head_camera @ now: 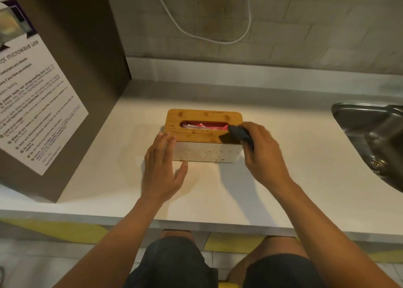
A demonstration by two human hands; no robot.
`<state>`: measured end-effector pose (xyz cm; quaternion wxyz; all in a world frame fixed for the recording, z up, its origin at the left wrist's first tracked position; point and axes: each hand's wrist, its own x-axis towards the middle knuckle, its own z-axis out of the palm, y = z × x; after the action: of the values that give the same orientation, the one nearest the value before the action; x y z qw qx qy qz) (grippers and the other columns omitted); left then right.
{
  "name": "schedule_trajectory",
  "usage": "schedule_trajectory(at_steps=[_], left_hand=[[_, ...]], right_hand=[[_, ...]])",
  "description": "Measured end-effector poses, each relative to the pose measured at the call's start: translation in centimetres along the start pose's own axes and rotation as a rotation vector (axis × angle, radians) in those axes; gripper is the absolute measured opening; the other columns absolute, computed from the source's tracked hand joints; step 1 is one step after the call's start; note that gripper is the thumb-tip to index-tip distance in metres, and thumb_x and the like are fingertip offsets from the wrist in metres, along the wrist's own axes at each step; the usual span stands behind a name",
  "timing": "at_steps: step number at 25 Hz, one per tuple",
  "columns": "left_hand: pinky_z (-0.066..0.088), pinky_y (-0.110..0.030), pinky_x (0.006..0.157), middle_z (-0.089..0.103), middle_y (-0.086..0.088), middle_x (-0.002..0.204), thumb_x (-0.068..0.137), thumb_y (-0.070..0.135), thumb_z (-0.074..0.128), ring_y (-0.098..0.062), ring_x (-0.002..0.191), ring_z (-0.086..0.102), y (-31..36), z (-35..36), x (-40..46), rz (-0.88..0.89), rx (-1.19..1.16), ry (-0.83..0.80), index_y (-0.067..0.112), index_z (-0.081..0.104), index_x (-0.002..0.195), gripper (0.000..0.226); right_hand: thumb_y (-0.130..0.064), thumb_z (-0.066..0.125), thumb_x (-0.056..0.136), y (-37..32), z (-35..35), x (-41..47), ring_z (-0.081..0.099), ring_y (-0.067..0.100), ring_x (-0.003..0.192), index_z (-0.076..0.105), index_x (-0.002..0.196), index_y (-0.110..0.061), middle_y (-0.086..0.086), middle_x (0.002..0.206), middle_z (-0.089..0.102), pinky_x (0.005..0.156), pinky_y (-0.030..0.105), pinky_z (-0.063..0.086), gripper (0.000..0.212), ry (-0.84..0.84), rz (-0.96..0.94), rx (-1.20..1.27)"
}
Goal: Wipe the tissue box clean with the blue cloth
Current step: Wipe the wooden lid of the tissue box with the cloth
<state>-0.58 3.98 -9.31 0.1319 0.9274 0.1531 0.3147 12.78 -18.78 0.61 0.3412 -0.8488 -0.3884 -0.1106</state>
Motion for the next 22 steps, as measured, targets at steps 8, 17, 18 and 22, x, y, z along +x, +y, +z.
schedule_trajectory(at_steps=[8, 17, 18, 22], left_hand=[[0.008, -0.027, 0.123, 0.027, -0.006, 0.164, 0.091, 0.048, 0.06, -0.024, 0.154, 0.021, 0.2, -0.2, -0.1, -0.012, 0.005, 0.002, 0.013, 0.032, 0.155, 0.078], [0.025, -0.037, 0.119, 0.031, -0.004, 0.163, 0.091, 0.043, 0.066, -0.024, 0.151, 0.028, 0.2, 0.2, -0.2, 0.05, -0.001, 0.024, 0.019, 0.031, 0.156, 0.077], [0.025, -0.037, 0.119, 0.03, -0.003, 0.163, 0.091, 0.043, 0.066, -0.024, 0.151, 0.028, 0.2, 0.2, -0.2, 0.053, -0.004, 0.021, 0.02, 0.031, 0.156, 0.078], [0.024, -0.036, 0.12, 0.031, -0.002, 0.163, 0.09, 0.046, 0.065, -0.023, 0.152, 0.026, 0.1, 0.0, -0.3, 0.041, -0.019, 0.004, 0.019, 0.034, 0.155, 0.077]], right_hand=[[-0.002, 0.067, 0.082, -0.8, 2.4, -0.5, 0.056, 0.027, 0.107, 0.056, 0.12, -0.011, 0.009, 0.12, 0.061, 0.076, 0.036, 0.054, 0.04, -0.065, -0.042, -0.211], [-0.007, 0.057, 0.089, 0.2, 1.2, 0.2, 0.055, 0.024, 0.096, 0.055, 0.113, -0.017, 0.004, 0.112, 0.06, 0.062, 0.033, 0.052, 0.026, -0.118, 0.025, -0.218], [-0.008, 0.057, 0.09, 0.1, 1.4, 0.7, 0.055, 0.023, 0.096, 0.055, 0.112, -0.018, 0.003, 0.112, 0.06, 0.062, 0.033, 0.052, 0.024, -0.124, 0.021, -0.223], [-0.007, 0.061, 0.088, -1.0, 2.2, 0.6, 0.056, 0.022, 0.099, 0.057, 0.115, -0.017, 0.003, 0.114, 0.061, 0.068, 0.031, 0.053, 0.029, -0.142, -0.015, -0.218]])
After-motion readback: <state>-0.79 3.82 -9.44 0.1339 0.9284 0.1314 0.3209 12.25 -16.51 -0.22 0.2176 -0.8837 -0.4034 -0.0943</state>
